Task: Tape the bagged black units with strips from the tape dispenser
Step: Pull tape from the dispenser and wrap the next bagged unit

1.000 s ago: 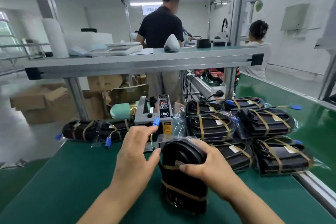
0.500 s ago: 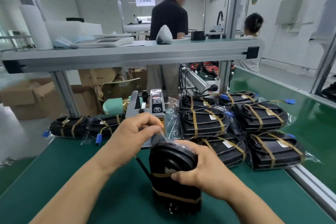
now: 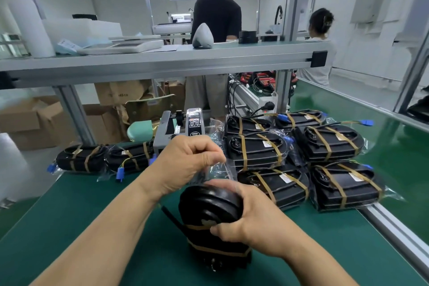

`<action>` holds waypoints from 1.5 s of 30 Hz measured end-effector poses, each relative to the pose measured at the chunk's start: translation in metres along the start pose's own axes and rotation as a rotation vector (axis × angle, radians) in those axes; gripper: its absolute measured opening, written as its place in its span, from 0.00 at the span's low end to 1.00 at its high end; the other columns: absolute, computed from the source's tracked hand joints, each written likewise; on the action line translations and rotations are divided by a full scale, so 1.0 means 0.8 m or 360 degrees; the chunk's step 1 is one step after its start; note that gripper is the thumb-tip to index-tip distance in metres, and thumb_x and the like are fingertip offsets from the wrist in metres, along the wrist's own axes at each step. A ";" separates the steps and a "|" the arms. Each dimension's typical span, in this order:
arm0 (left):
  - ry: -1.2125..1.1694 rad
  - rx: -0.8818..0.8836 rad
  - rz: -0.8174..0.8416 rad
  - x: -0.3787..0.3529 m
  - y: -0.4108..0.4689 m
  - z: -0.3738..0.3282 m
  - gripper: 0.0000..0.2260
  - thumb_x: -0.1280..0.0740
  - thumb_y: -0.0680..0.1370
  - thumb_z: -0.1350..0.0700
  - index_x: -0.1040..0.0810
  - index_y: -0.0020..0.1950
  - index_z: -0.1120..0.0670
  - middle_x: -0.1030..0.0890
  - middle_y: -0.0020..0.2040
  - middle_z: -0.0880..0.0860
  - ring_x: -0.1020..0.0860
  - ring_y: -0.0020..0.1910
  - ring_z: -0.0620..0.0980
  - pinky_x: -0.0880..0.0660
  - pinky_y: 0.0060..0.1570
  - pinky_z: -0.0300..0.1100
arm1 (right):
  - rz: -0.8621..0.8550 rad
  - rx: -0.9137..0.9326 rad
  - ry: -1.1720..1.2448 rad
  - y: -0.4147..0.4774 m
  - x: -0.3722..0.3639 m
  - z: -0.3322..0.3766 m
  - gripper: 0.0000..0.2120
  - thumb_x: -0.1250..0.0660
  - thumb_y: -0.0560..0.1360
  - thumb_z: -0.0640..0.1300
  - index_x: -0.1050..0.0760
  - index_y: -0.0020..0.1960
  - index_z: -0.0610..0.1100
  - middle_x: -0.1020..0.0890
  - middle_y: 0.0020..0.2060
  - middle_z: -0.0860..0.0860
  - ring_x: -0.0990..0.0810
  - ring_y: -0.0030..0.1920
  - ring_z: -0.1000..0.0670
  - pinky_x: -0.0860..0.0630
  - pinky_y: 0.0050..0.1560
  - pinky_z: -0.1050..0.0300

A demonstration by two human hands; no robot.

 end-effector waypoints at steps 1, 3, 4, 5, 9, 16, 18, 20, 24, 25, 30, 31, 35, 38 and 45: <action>-0.0013 0.0000 0.0000 -0.001 0.002 0.001 0.04 0.28 0.73 0.59 0.17 0.38 0.55 0.20 0.34 0.46 0.25 0.33 0.41 0.28 0.38 0.33 | -0.0001 -0.0016 -0.0013 -0.001 -0.001 -0.002 0.30 0.25 0.65 0.33 0.23 0.63 0.53 0.14 0.51 0.49 0.15 0.50 0.53 0.23 0.51 0.64; -0.0054 0.0012 0.0040 -0.004 0.005 0.003 0.03 0.28 0.72 0.57 0.17 0.39 0.56 0.20 0.35 0.47 0.26 0.32 0.43 0.27 0.36 0.35 | -0.0014 -0.0023 -0.0030 -0.001 0.001 -0.004 0.30 0.25 0.65 0.32 0.23 0.63 0.53 0.14 0.50 0.51 0.15 0.49 0.55 0.23 0.50 0.66; -0.0065 0.0031 0.0066 -0.004 0.005 0.004 0.04 0.28 0.71 0.56 0.16 0.40 0.56 0.20 0.36 0.47 0.25 0.33 0.44 0.27 0.36 0.35 | -0.0024 -0.0024 -0.0037 -0.001 0.002 -0.004 0.30 0.25 0.65 0.32 0.23 0.63 0.53 0.14 0.50 0.51 0.15 0.49 0.54 0.23 0.50 0.65; -0.0066 0.0059 0.0058 0.000 0.006 0.007 0.06 0.29 0.72 0.54 0.15 0.42 0.55 0.19 0.36 0.47 0.25 0.34 0.44 0.26 0.37 0.35 | -0.0039 -0.0031 -0.0041 -0.002 0.002 -0.005 0.30 0.25 0.65 0.32 0.22 0.62 0.53 0.14 0.50 0.50 0.14 0.50 0.52 0.22 0.51 0.63; -0.0185 0.0179 -0.0645 0.064 -0.002 0.034 0.09 0.32 0.73 0.46 0.13 0.42 0.47 0.19 0.36 0.46 0.24 0.35 0.42 0.24 0.40 0.36 | -0.0264 -0.0084 0.0044 -0.006 0.008 -0.011 0.28 0.24 0.65 0.33 0.21 0.60 0.54 0.13 0.47 0.52 0.14 0.49 0.52 0.20 0.51 0.62; -0.0656 0.1199 -0.1387 0.076 -0.061 0.172 0.10 0.34 0.81 0.53 0.18 0.44 0.56 0.24 0.33 0.49 0.32 0.27 0.42 0.33 0.24 0.33 | -0.0849 -0.0089 0.0130 -0.011 0.023 -0.025 0.37 0.22 0.66 0.36 0.30 0.60 0.71 0.17 0.45 0.71 0.18 0.46 0.68 0.27 0.46 0.77; -0.0833 0.1363 -0.1363 0.059 -0.060 0.194 0.09 0.34 0.81 0.55 0.20 0.43 0.56 0.24 0.33 0.49 0.32 0.28 0.42 0.35 0.20 0.32 | -0.0852 -0.0082 0.0124 -0.008 0.018 -0.024 0.36 0.21 0.66 0.38 0.29 0.61 0.72 0.17 0.45 0.70 0.17 0.47 0.66 0.26 0.50 0.71; -0.0979 0.1409 -0.1350 0.050 -0.051 0.204 0.09 0.35 0.81 0.56 0.22 0.42 0.56 0.24 0.34 0.49 0.32 0.28 0.42 0.36 0.18 0.30 | -0.0859 -0.0078 0.0128 -0.007 0.014 -0.025 0.36 0.21 0.66 0.39 0.29 0.61 0.72 0.17 0.46 0.70 0.17 0.48 0.66 0.27 0.52 0.68; -0.1105 0.1516 -0.1373 0.045 -0.036 0.209 0.12 0.34 0.80 0.56 0.23 0.38 0.56 0.26 0.23 0.47 0.30 0.20 0.39 0.36 0.18 0.29 | -0.0853 -0.0071 0.0111 -0.005 0.014 -0.026 0.35 0.22 0.66 0.39 0.29 0.60 0.72 0.17 0.46 0.71 0.18 0.48 0.66 0.27 0.51 0.69; -0.1133 0.1539 -0.1379 0.044 -0.033 0.209 0.12 0.34 0.80 0.55 0.24 0.37 0.56 0.27 0.21 0.47 0.30 0.20 0.39 0.36 0.18 0.29 | -0.0863 -0.0069 0.0110 -0.005 0.016 -0.027 0.35 0.22 0.66 0.38 0.28 0.60 0.71 0.17 0.46 0.71 0.18 0.48 0.66 0.27 0.49 0.71; -0.1246 0.1558 -0.1472 0.042 -0.021 0.210 0.10 0.32 0.80 0.56 0.25 0.39 0.56 0.26 0.20 0.47 0.29 0.17 0.39 0.35 0.22 0.31 | -0.0876 -0.0063 0.0133 -0.006 0.022 -0.025 0.35 0.22 0.66 0.38 0.28 0.60 0.70 0.17 0.46 0.69 0.18 0.47 0.66 0.26 0.45 0.76; -0.1262 0.1550 -0.1515 0.042 -0.020 0.211 0.09 0.32 0.79 0.58 0.24 0.40 0.56 0.25 0.22 0.48 0.29 0.16 0.39 0.34 0.19 0.31 | -0.0870 -0.0064 0.0132 -0.006 0.021 -0.024 0.35 0.22 0.66 0.38 0.27 0.61 0.70 0.17 0.47 0.69 0.18 0.47 0.66 0.26 0.46 0.74; -0.1291 0.1472 -0.1674 0.040 -0.018 0.210 0.09 0.34 0.78 0.61 0.27 0.37 0.54 0.27 0.30 0.50 0.31 0.20 0.42 0.37 0.18 0.31 | -0.0856 -0.0069 0.0110 -0.006 0.019 -0.021 0.35 0.21 0.66 0.39 0.27 0.65 0.67 0.16 0.47 0.67 0.18 0.48 0.66 0.26 0.53 0.69; -0.1178 0.1314 -0.1714 0.041 -0.026 0.186 0.08 0.32 0.75 0.62 0.25 0.36 0.55 0.26 0.30 0.50 0.30 0.27 0.44 0.34 0.26 0.35 | -0.0824 -0.0073 0.0085 -0.005 0.019 -0.023 0.36 0.21 0.66 0.40 0.28 0.65 0.68 0.17 0.48 0.69 0.19 0.49 0.67 0.26 0.52 0.73; -0.0771 0.0551 -0.0660 0.017 -0.054 0.032 0.06 0.27 0.67 0.51 0.18 0.34 0.53 0.24 0.32 0.49 0.28 0.30 0.43 0.29 0.30 0.32 | -0.0702 -0.0042 0.0038 -0.002 0.018 -0.026 0.36 0.21 0.66 0.37 0.29 0.61 0.69 0.17 0.48 0.70 0.18 0.50 0.67 0.28 0.50 0.78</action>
Point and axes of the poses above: each hand's wrist, its own y-axis towards the middle knuckle, its own x-axis out of the back of the hand, z = x × y, the point moved 6 cm from there along y, towards the middle knuckle
